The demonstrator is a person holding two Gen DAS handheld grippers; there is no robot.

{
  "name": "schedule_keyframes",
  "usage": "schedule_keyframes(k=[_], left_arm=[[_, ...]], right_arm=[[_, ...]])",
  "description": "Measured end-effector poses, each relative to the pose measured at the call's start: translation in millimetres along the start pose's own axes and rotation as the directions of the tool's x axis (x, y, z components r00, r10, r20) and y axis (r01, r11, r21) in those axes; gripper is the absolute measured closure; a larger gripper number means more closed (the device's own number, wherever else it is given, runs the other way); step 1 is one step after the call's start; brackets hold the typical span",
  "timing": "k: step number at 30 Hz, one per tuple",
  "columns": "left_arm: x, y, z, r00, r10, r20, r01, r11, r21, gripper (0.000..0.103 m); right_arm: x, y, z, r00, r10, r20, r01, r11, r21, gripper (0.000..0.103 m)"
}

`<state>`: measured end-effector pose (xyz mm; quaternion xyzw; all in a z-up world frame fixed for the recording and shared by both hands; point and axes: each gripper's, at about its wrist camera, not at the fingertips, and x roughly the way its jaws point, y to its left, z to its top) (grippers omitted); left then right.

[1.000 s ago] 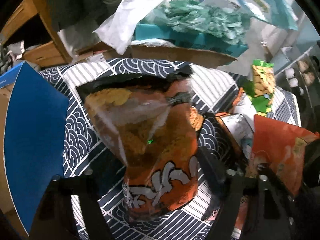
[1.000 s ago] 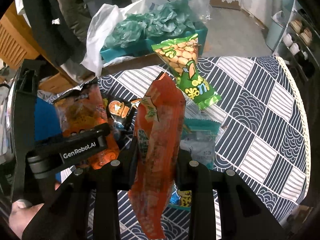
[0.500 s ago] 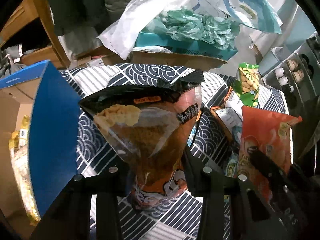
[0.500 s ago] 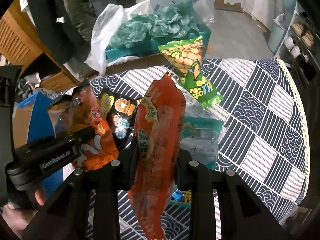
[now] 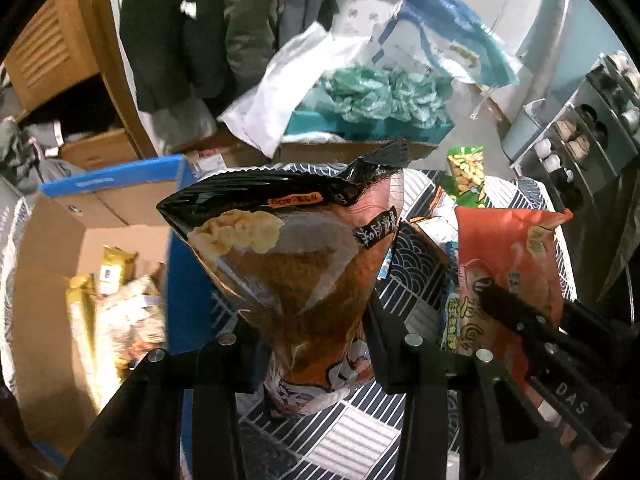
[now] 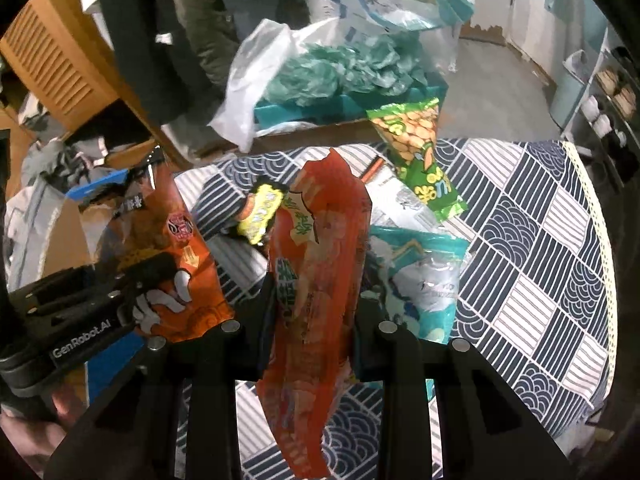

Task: Organize snacks
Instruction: 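Lift the orange chip bag and red packet and carry both toward the box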

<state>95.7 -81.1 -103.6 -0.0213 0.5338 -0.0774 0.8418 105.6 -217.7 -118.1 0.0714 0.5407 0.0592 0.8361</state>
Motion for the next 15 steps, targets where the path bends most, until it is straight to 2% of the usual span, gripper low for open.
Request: schedule_keyframes(k=[15], left_arm=[[-71.4, 36.5, -19.4, 0.995, -0.011, 0.098, 0.01, 1.0, 0.005, 0.062]], right_arm=[[-42.1, 56.4, -8.6, 0.996, 0.067, 0.06, -0.06, 0.992, -0.114, 0.075]])
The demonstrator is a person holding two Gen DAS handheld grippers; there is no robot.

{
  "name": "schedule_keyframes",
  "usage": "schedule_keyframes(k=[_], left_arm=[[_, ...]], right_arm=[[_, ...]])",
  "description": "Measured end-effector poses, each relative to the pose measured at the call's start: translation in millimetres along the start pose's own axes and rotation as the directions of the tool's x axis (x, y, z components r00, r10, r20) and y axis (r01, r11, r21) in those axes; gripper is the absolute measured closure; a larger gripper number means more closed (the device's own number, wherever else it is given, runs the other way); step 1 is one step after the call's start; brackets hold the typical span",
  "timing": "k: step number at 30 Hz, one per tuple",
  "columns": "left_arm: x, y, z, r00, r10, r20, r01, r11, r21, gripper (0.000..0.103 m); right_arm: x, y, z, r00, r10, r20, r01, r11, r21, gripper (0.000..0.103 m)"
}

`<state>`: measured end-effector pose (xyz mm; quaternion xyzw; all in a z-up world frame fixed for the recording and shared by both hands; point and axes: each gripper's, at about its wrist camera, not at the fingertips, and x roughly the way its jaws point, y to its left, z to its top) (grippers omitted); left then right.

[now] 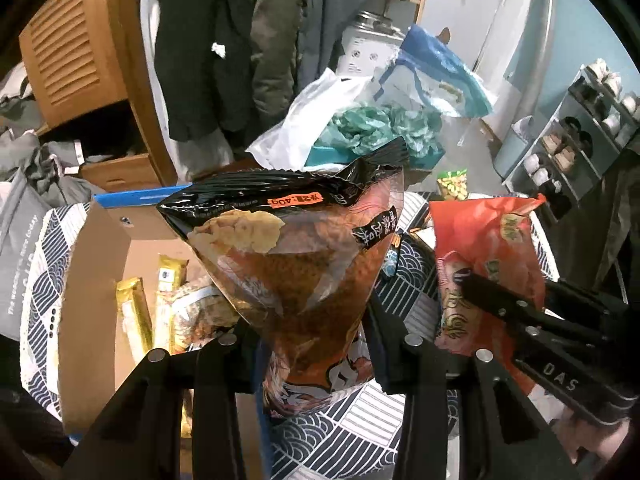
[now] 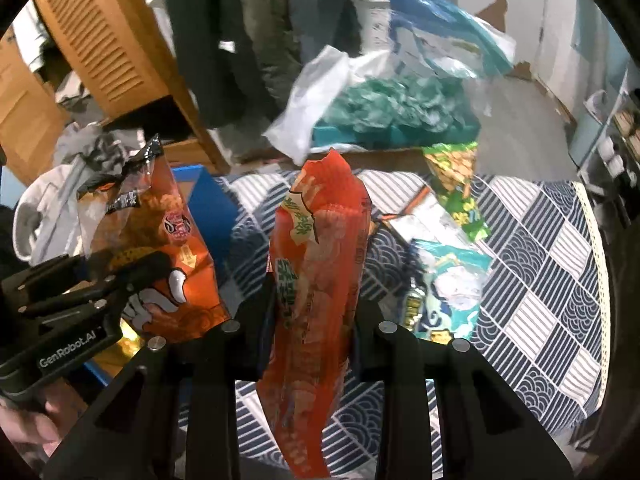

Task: Organize snacks
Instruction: 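Lift the orange chip bag and red packet and carry both toward the box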

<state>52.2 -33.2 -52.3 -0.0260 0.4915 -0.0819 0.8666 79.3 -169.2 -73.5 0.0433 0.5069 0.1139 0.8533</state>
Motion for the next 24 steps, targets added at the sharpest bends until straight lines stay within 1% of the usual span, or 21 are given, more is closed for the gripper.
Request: schedule_keyframes(k=[6, 10, 14, 21, 24], left_arm=[[-22.7, 15.0, -7.2, 0.999, 0.022, 0.041, -0.022, 1.0, 0.004, 0.062], [-34.9, 30.8, -12.4, 0.998, 0.025, 0.056, -0.024, 1.0, -0.016, 0.062], [-45.0, 46.3, -16.6, 0.996, 0.046, 0.078, -0.043, 0.999, -0.031, 0.062], [-55.8, 77.6, -24.9, 0.994, 0.06, 0.088, -0.053, 0.996, -0.077, 0.062], [-55.7, 91.9, -29.7, 0.993, 0.082, 0.083, -0.074, 0.993, -0.094, 0.062]], right_arm=[[-1.8, 25.9, 1.2, 1.0, 0.028, 0.006, -0.027, 0.999, -0.041, 0.075], [-0.8, 42.8, 3.2, 0.999, 0.048, 0.005, -0.047, 0.997, -0.062, 0.075], [0.6, 58.4, 6.2, 0.998, 0.068, 0.002, -0.067, 0.995, -0.078, 0.075], [7.9, 94.1, 12.7, 0.994, 0.11, -0.011, -0.111, 0.987, -0.113, 0.075], [13.5, 113.2, 14.3, 0.992, 0.127, -0.02, -0.129, 0.983, -0.134, 0.075]])
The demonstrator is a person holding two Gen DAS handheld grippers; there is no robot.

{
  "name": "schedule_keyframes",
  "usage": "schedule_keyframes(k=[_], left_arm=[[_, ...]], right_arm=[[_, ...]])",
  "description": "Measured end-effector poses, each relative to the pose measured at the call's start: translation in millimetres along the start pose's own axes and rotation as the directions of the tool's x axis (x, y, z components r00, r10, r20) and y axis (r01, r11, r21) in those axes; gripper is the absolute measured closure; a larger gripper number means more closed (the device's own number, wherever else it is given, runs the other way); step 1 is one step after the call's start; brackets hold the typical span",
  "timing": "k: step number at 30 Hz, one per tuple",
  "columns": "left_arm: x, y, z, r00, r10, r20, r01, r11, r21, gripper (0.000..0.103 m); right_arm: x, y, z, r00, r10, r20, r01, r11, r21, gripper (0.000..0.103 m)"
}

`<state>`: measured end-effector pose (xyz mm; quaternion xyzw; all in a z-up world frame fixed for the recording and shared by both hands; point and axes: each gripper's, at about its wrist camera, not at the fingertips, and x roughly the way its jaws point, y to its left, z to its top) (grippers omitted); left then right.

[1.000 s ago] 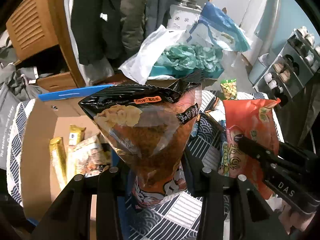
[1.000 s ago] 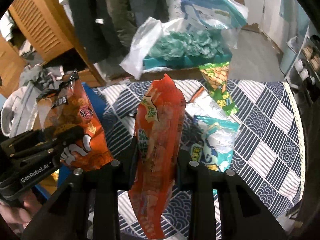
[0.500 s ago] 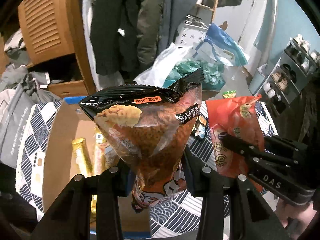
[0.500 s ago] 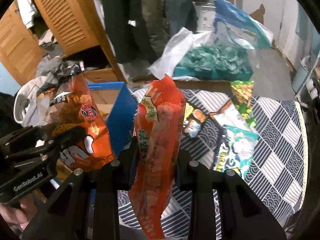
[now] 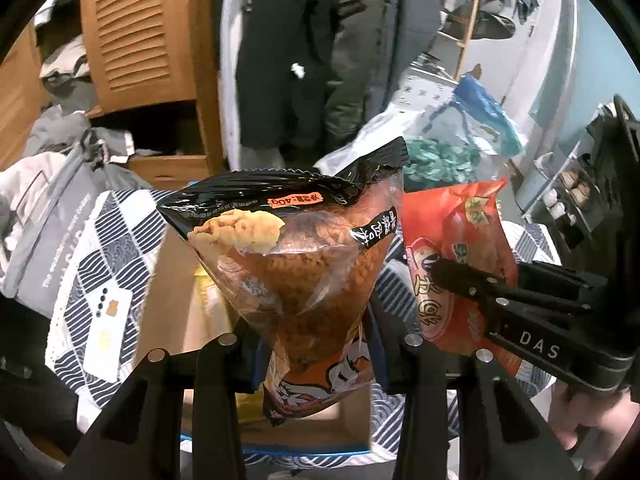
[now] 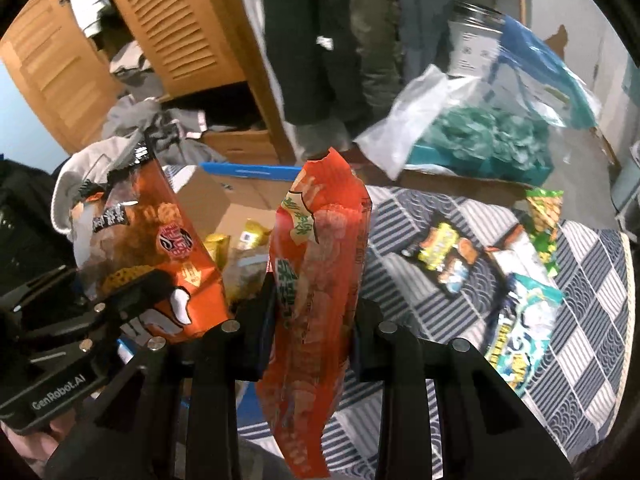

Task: Organize snacks
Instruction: 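Lift the orange chip bag and red packet and carry both toward the box, then lower both bags into the box and open both tools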

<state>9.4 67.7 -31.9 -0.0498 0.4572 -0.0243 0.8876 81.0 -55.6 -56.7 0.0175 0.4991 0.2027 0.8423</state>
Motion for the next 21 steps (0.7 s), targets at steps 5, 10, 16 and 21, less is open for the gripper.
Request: schedule_keyframes(k=[5, 10, 16, 21], left_arm=[[3.4, 24.2, -8.2, 0.999, 0.033, -0.017, -0.033, 0.999, -0.03, 0.062], [9.8, 44.6, -12.8, 0.997, 0.068, -0.034, -0.07, 0.996, -0.052, 0.062], [20.5, 66.9, -18.6, 0.994, 0.09, -0.064, -0.096, 0.992, -0.087, 0.062], [33.5, 81.3, -24.5, 0.99, 0.099, -0.101, -0.11, 0.988, -0.107, 0.061]], right_arm=[[17.2, 24.0, 4.1, 0.999, 0.033, -0.025, -0.034, 0.999, -0.022, 0.075], [35.8, 45.7, 6.7, 0.997, 0.053, -0.059, -0.056, 0.998, -0.041, 0.075], [56.3, 65.6, 9.3, 0.993, 0.066, -0.095, -0.071, 0.996, -0.052, 0.075], [71.2, 75.4, 11.4, 0.991, 0.066, -0.118, -0.073, 0.996, -0.056, 0.075]])
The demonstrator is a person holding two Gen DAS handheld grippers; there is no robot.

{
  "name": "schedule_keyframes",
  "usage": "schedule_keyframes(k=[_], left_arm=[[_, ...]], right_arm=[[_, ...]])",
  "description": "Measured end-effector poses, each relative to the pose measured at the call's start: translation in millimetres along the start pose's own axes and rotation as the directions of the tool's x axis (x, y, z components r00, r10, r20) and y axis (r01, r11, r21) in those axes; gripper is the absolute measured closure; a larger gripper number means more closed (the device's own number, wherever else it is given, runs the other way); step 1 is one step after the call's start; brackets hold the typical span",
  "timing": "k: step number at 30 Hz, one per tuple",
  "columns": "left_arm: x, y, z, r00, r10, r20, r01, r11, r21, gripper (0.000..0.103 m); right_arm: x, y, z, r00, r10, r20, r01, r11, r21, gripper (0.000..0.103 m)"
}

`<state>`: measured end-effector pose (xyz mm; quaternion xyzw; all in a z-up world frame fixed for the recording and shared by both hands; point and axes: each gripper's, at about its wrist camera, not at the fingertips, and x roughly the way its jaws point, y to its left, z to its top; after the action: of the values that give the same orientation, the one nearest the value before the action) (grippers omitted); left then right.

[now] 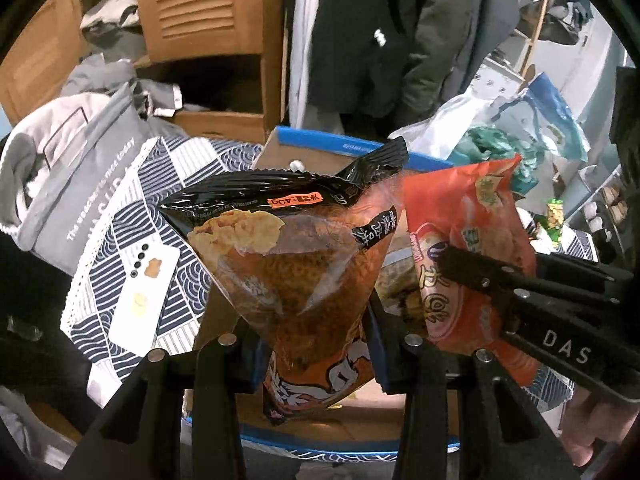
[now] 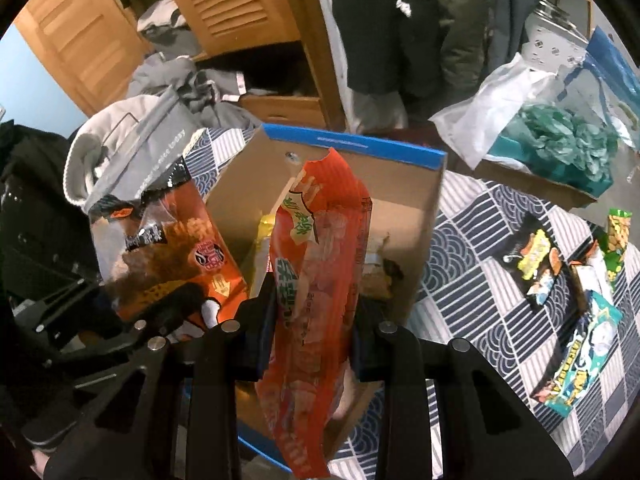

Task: Organize snacks
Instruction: 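Lower both bags into the box and open both tools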

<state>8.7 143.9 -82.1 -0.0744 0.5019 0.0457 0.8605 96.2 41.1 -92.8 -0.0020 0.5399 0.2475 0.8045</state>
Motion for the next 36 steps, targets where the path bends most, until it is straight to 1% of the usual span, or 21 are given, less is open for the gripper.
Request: schedule_keyframes(k=[3, 5, 6, 7, 8, 9, 10, 13, 18, 21, 22, 26, 36], left_arm=[[10.0, 4.7, -1.3, 0.999, 0.002, -0.042, -0.003, 1.0, -0.015, 0.061], [13.0, 7.9, -2.2, 0.998, -0.002, -0.059, 0.0, 0.999, -0.032, 0.061], [13.5, 10.1, -2.4, 0.998, 0.001, -0.064, -0.003, 0.999, -0.042, 0.058], [12.8, 11.6, -1.7, 0.998, 0.004, -0.064, -0.007, 0.999, -0.046, 0.051], [10.9, 12.8, -1.3, 0.998, 0.008, -0.058, -0.011, 0.999, -0.051, 0.047], [8.2, 13.4, -1.0, 0.999, 0.014, -0.046, -0.017, 0.998, -0.055, 0.04], [5.3, 13.8, -0.3, 0.999, 0.021, -0.032, -0.022, 0.998, -0.059, 0.036], [-0.6, 13.8, 1.7, 1.0, 0.025, -0.017, -0.026, 0.998, -0.063, 0.032], [-5.0, 9.0, 1.9, 1.0, 0.023, -0.014, -0.024, 0.999, -0.049, 0.031], [-7.1, 2.2, 1.6, 1.0, 0.026, -0.012, -0.026, 0.999, -0.029, 0.026], [-7.2, 1.0, 1.6, 1.0, 0.026, -0.01, -0.026, 0.999, -0.025, 0.026], [-8.6, -7.5, 1.6, 1.0, 0.023, -0.011, -0.023, 1.0, -0.009, 0.025], [-7.9, -37.5, 2.4, 0.999, -0.016, -0.042, 0.017, 1.0, 0.025, 0.025]], right_arm=[[8.3, 3.5, 0.8, 1.0, -0.005, -0.021, 0.005, 1.0, -0.007, 0.074], [12.2, 4.8, 1.5, 0.999, -0.006, -0.035, 0.005, 1.0, -0.012, 0.071], [13.4, 5.4, 1.7, 0.999, -0.005, -0.039, 0.005, 1.0, -0.013, 0.07], [14.2, 5.9, 2.3, 0.999, -0.001, -0.041, 0.0, 1.0, -0.014, 0.064], [14.5, 6.6, 2.7, 0.999, 0.0, -0.041, -0.001, 1.0, -0.015, 0.053], [13.2, 6.7, 3.2, 0.999, -0.003, -0.034, 0.003, 1.0, -0.016, 0.047], [10.9, 6.4, 3.5, 1.0, -0.015, -0.023, 0.015, 1.0, -0.017, 0.039], [4.7, 3.1, 4.1, 0.999, -0.037, -0.004, 0.037, 0.999, -0.014, 0.038], [-7.0, -8.1, 5.9, 0.999, -0.047, 0.016, 0.046, 0.999, 0.022, 0.036], [-14.6, -15.3, 5.4, 0.998, -0.059, 0.027, 0.058, 0.998, 0.04, 0.034], [-17.3, -17.9, 4.9, 0.998, -0.063, 0.031, 0.062, 0.997, 0.047, 0.032], [-26.3, -27.8, 2.3, 0.995, -0.092, 0.046, 0.088, 0.994, 0.065, 0.026], [-43.7, -57.9, -6.5, 0.989, -0.137, 0.054, 0.13, 0.985, 0.113, 0.026]])
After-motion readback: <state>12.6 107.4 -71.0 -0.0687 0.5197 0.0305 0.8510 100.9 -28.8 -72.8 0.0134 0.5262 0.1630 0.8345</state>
